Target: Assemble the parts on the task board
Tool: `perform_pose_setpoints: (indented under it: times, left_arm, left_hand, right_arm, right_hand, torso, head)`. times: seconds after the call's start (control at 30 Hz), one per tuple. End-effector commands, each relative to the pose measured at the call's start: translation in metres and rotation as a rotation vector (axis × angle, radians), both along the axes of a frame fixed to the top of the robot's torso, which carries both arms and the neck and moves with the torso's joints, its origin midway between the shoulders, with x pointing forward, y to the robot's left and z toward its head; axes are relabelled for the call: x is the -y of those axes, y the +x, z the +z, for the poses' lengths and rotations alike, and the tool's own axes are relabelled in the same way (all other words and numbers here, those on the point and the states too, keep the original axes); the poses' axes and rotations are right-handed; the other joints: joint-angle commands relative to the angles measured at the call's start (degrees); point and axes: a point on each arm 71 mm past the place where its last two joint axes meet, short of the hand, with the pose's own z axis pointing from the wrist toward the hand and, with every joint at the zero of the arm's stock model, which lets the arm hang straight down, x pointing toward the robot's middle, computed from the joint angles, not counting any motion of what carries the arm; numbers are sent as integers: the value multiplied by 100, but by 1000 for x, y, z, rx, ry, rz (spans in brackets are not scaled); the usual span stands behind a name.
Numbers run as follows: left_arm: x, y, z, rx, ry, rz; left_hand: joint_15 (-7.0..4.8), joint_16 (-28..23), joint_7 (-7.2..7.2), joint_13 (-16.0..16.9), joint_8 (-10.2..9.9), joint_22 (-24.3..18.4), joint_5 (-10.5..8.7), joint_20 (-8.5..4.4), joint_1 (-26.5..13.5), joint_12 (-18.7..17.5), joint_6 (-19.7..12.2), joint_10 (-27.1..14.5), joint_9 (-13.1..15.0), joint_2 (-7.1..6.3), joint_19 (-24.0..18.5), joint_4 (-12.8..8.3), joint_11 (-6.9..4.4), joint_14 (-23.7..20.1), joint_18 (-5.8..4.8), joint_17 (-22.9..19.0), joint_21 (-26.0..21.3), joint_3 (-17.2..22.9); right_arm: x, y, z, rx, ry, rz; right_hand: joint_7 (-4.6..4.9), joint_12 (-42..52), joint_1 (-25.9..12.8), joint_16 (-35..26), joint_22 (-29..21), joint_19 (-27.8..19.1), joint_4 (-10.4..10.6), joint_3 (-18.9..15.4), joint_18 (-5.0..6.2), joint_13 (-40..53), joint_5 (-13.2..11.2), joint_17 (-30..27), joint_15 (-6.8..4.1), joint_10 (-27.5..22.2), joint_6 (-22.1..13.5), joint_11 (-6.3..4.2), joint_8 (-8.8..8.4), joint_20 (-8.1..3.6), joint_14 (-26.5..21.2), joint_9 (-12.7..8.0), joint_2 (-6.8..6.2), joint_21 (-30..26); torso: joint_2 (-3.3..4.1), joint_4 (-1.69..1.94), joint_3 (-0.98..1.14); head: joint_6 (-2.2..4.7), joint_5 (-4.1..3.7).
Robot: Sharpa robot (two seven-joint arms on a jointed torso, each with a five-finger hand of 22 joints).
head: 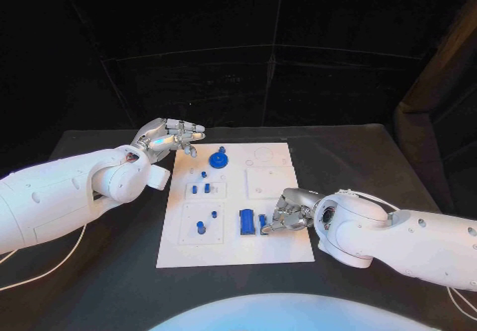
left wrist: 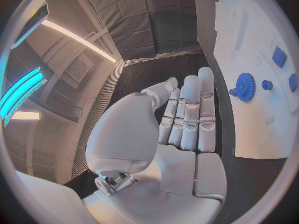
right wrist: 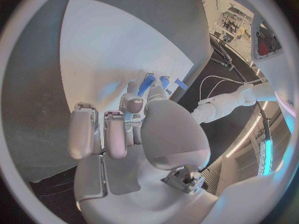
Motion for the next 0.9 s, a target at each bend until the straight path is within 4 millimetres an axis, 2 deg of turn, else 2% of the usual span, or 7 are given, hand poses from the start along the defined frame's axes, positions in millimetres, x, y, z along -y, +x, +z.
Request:
perform_pose_setpoints:
  times: [0.03,0.3,0.5,0.7,0.9]
  left_arm:
    - [1,0,1,4,-6,-3]
    - [1,0,1,3,-6,-4]
    - [1,0,1,3,-6,-4]
    - [1,1,1,3,-5,-3]
    - [1,1,1,4,-5,-3]
  left_hand:
    - [8,2,0,-6,18,-6,33,10,10,31,-13,-46,0,60,-32,-19,13,-27,79,-5,-22,-13]
    - [8,2,0,-6,18,-6,33,10,10,31,-13,-46,0,60,-32,-19,13,-27,79,-5,-22,-13]
    - [8,2,0,-6,18,-6,33,10,10,31,-13,-46,0,60,-32,-19,13,-27,79,-5,-22,-13]
    - [8,2,0,-6,18,-6,33,10,10,31,-13,-46,0,60,-32,-19,13,-27,79,-5,-22,-13]
    - [8,2,0,-6,18,-6,33,10,10,31,-13,-46,0,60,-32,-19,13,-27,79,-5,-22,-13]
  right_arm:
    - [-1,1,-1,-5,-2,11]
    - [-6,5,-4,-7,-7,13]
    - [-7,6,-5,-5,-7,21]
    - [-7,6,-2,24,30,19]
    - [-3,5,3,41,121,39]
  right_hand:
    - [16,-30,45,-14,-4,-26,-31,0,-77,-6,-13,624,19,-31,-37,-11,-13,23,431,10,0,-38]
    - [16,-22,102,-12,-2,-25,-54,11,-77,-1,-23,630,18,-25,-32,-11,-13,24,433,15,46,-38]
    - [21,-65,258,-24,-12,-31,-156,6,-75,-28,-59,612,19,-35,-39,-10,-20,24,430,21,34,-46]
    - [34,-201,195,-37,-32,-41,-120,-53,-72,-118,-67,592,27,-71,-57,2,-33,29,426,20,10,-58]
    - [97,-1137,67,-89,-94,-77,2,-175,-60,-735,35,512,70,-379,-229,60,-124,63,409,-2,-172,-100]
  torso:
    - [4,5,1]
    - [-5,5,3]
    - [-6,-4,2]
    - [-5,-8,4]
    - [-8,2,3]
  head:
    - [-5,-1]
    - [-9,9]
    - [8,3]
    - [20,-6]
    - [65,-34]
